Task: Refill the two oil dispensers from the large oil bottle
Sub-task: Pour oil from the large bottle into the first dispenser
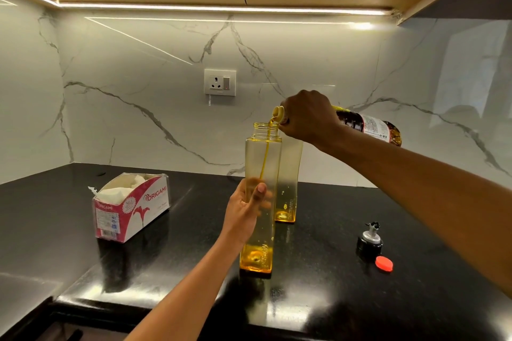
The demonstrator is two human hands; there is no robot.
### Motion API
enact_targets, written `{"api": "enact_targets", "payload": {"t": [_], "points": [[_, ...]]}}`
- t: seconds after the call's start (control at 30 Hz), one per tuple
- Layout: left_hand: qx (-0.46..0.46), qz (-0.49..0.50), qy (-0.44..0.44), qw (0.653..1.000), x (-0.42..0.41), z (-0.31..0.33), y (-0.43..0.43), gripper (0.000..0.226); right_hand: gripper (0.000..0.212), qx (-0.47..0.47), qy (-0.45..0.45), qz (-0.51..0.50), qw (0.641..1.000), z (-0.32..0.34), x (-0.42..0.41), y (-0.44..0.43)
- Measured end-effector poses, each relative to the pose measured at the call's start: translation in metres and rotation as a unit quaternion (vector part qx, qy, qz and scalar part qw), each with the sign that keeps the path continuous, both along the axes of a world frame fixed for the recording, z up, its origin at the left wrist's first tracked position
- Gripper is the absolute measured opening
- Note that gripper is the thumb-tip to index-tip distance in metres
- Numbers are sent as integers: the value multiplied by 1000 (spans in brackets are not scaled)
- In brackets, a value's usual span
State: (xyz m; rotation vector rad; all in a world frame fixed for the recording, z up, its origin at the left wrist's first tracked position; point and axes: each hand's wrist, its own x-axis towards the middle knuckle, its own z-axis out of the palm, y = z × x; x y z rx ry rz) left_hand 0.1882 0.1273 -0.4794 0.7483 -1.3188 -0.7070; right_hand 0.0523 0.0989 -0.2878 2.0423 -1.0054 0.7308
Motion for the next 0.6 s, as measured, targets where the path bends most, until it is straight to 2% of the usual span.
{"api": "enact_targets", "payload": {"t": [0.6], "points": [[9, -31, 19, 999, 1, -4, -4, 91, 32, -17, 18, -1, 1000, 1, -3, -3]]}}
